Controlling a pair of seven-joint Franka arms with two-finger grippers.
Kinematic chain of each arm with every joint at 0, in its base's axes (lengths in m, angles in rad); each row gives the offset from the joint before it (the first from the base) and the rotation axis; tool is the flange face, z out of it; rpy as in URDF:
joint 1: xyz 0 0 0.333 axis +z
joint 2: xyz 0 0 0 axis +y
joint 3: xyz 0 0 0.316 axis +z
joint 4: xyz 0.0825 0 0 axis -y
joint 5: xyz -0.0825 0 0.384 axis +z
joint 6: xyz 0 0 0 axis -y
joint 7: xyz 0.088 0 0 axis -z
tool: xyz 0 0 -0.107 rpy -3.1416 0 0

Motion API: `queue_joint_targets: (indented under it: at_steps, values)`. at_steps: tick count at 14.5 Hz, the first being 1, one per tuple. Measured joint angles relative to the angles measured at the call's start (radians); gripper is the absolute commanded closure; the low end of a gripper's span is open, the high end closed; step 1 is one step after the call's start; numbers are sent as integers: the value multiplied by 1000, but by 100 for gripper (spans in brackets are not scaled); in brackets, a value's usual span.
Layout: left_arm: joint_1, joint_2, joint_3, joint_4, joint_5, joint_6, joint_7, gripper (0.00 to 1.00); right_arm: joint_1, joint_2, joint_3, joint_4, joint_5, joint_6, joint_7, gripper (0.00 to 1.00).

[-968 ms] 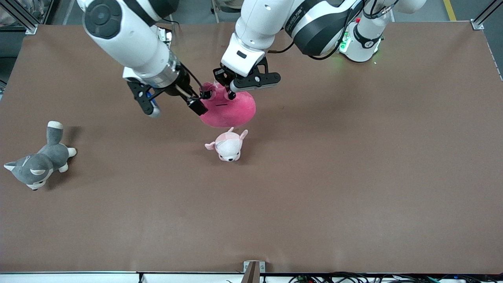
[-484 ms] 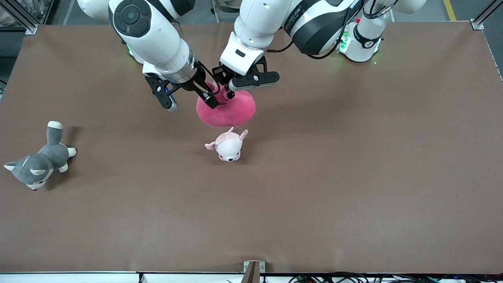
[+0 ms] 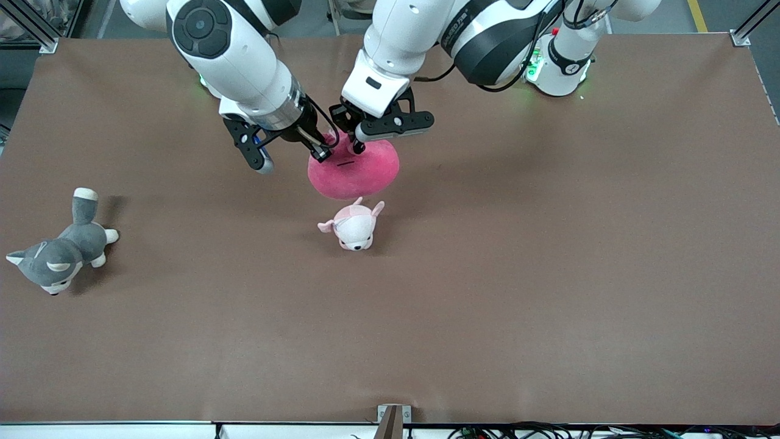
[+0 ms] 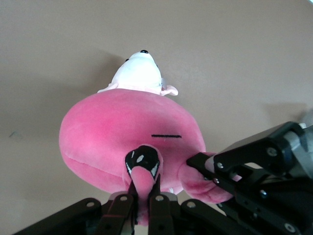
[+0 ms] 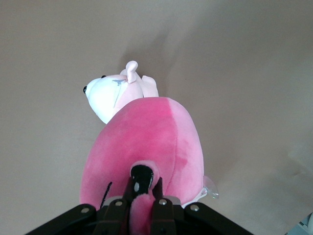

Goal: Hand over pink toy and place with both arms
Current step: 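Grasp the pink plush with the right gripper beside the left gripper, then open the left gripper and withdraw it while the right gripper carries plush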

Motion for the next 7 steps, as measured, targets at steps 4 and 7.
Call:
queue_joint_targets:
  at_steps: [4, 7]
  values:
    - [-1, 1, 0, 1, 0, 3, 0, 36, -15, -3, -10, 0, 2, -7, 0, 100]
    - [0, 0, 0, 12, 0, 4, 0, 0, -25, -4, -13, 0, 3, -17, 0, 100]
